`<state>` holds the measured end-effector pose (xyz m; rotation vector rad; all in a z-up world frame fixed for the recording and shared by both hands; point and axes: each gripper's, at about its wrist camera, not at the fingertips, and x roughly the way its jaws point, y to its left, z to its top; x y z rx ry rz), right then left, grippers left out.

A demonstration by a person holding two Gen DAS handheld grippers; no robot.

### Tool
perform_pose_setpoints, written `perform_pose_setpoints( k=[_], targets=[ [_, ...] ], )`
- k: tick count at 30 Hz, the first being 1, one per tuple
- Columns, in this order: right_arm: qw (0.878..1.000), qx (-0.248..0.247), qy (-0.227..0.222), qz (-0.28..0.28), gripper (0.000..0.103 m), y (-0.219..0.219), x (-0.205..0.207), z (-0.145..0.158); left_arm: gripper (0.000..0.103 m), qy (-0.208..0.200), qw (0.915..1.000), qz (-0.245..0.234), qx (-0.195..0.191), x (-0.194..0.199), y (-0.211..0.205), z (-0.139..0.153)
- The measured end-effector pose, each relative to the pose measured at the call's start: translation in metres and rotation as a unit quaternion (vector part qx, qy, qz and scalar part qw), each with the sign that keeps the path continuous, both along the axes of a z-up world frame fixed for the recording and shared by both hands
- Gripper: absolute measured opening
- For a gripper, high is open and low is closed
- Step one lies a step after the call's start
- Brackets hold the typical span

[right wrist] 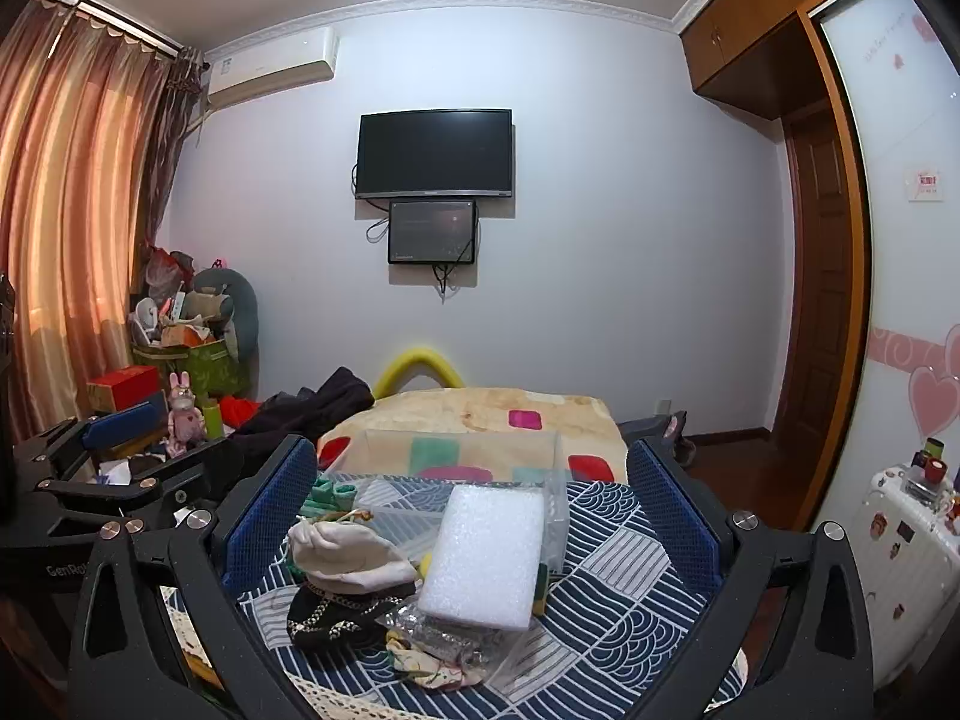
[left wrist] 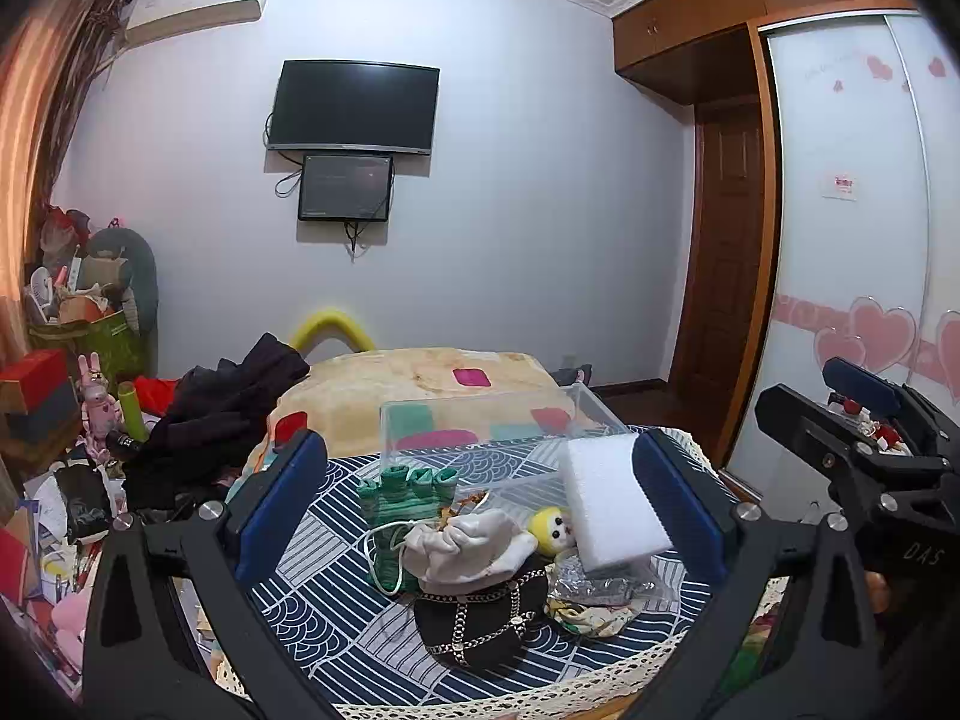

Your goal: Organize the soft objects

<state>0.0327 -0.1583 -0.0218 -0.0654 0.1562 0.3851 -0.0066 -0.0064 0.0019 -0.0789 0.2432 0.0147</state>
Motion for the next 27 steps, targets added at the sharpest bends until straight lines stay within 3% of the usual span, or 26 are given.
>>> perform_pose_setpoints(
  k=[27],
  targets=[
    [1.0, -0.001, -0.001, -0.002, 0.103, -0.0015, -0.0004, -0.0021, 0.103, 0.001, 1.0, -0.002, 0.0, -0.0008, -0.0037, 0.0028]
  ],
)
